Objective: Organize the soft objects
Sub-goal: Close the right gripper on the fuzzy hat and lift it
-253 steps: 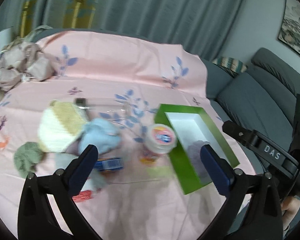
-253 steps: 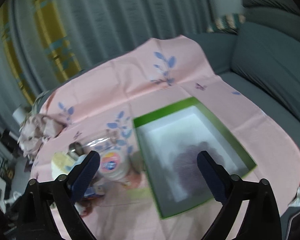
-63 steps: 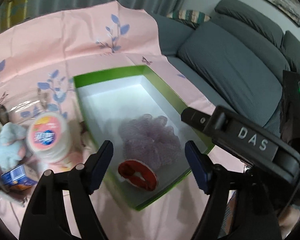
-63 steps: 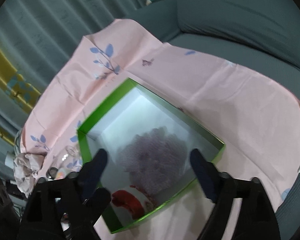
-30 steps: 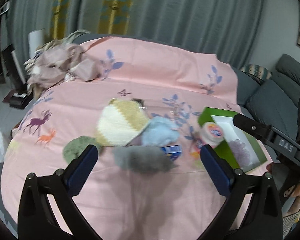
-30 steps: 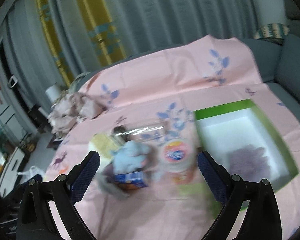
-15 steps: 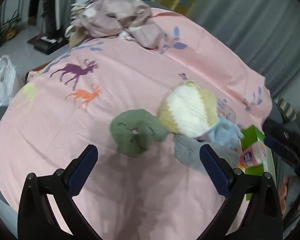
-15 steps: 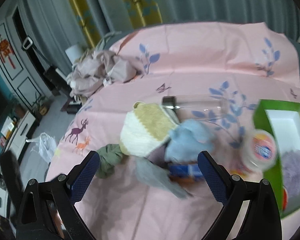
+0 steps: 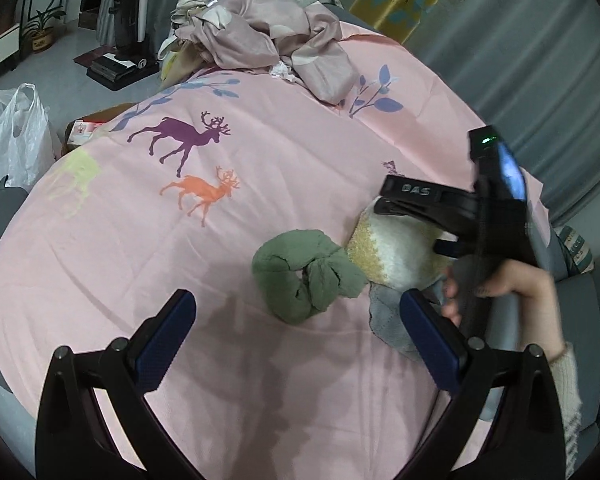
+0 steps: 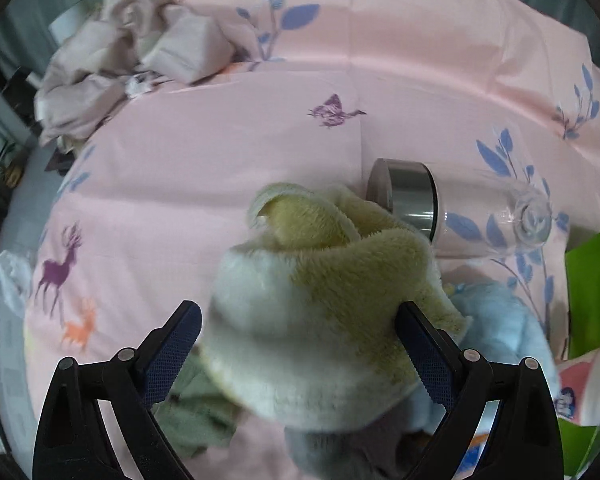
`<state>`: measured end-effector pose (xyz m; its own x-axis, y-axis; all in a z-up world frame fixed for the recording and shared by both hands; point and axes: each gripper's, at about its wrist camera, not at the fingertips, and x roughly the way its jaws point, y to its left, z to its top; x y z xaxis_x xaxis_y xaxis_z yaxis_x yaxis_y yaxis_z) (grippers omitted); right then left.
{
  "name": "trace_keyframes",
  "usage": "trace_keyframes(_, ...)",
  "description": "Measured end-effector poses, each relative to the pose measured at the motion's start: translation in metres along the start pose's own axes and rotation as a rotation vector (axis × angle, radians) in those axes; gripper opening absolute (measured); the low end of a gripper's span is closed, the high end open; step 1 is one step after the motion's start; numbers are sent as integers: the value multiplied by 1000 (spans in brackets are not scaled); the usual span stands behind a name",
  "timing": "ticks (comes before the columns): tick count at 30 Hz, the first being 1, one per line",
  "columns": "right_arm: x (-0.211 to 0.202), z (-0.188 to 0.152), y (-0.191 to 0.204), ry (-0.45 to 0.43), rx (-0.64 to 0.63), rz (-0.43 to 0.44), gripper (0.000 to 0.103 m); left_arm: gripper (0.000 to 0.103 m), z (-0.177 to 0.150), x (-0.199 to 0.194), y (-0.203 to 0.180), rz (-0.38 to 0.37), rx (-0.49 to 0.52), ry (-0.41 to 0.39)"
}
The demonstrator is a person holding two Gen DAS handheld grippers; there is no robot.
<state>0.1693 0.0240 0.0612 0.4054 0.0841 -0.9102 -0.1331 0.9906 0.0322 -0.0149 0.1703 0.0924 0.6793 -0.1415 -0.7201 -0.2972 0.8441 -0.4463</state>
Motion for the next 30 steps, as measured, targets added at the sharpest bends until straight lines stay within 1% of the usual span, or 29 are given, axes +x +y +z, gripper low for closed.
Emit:
trace_keyframes(1,1,1,1,-11,-4,-8,92,101,0,-1,0,-5,0,-4)
trace_keyframes(2,3,2,1,-18,-16,-21,80,101,1,-2,-1,-6,0,-5)
trace_keyframes(3,5,2,1,-15,-25,-31,64,101,1,-2,-1,-6,0,-7)
trace_keyframes(4,7,3,0,-8,-29,-33,52,101,1,-2,-1,-4,0,-7)
trace_keyframes(5,5,3,-4,-10,-15,-9,30,101,1,-2,-1,-1,3,-6)
trace_keyframes(6,1,4,-7,-17,0,10,28,101,1,-1,-1,2,7,-3)
trace_keyframes(8,-12,7,-11,-37,-4,49,24,101,0,-1,-2,1,12,-1)
trace_keyframes(9,-19,8,-11,-51,-12,59,24,101,0,-2,-3,-2,11,-2)
trace_keyframes(13,-78,7,-21,-169,-55,109,24,101,-1,-1,-5,-4,20,-2)
trace_keyframes(15,-107,2,-29,-219,-68,142,24,101,-2,-1,-6,0,27,-2)
trace_keyframes(17,-144,-13,-44,-287,-88,183,24,101,-3,-1,-5,12,24,-4)
trace_keyframes(19,-167,-28,-54,-313,-113,213,24,101,-3,0,-6,19,27,-4)
trace_keyframes(21,-186,-53,-69,-315,-129,228,24,101,-4,0,-7,26,34,-5)
trace_keyframes(24,-198,-89,-89,-304,-125,266,24,101,-8,1,-13,36,62,-3)
trace_keyframes(26,-195,-110,-101,-268,-95,291,24,101,-10,1,-16,38,76,-3)
trace_keyframes(30,-177,-147,-117,-178,-48,371,24,101,-15,4,-23,41,108,8)
